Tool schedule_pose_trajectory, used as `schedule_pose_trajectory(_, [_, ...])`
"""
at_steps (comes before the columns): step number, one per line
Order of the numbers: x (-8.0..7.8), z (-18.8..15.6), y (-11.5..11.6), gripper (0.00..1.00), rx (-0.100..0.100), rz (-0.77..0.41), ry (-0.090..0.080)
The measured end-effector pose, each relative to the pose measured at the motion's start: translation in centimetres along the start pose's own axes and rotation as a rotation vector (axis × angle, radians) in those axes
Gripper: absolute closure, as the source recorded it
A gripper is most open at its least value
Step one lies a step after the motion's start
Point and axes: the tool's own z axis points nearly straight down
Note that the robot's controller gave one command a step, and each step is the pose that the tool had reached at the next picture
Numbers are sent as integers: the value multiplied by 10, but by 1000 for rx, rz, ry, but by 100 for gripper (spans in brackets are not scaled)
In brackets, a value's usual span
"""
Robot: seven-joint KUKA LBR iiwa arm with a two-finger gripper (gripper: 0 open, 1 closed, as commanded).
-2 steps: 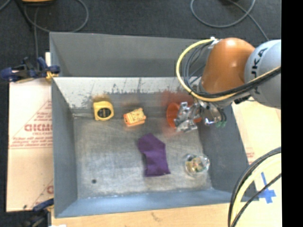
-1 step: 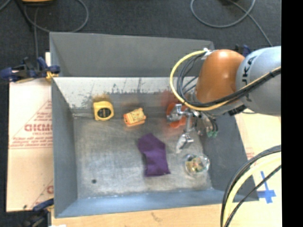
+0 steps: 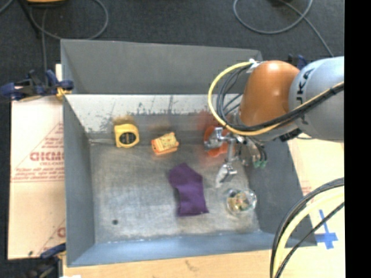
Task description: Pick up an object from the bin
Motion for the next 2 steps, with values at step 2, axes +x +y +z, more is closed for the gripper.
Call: schedule_pose_trajectory(2, [7,46,37,100,5,-164,6])
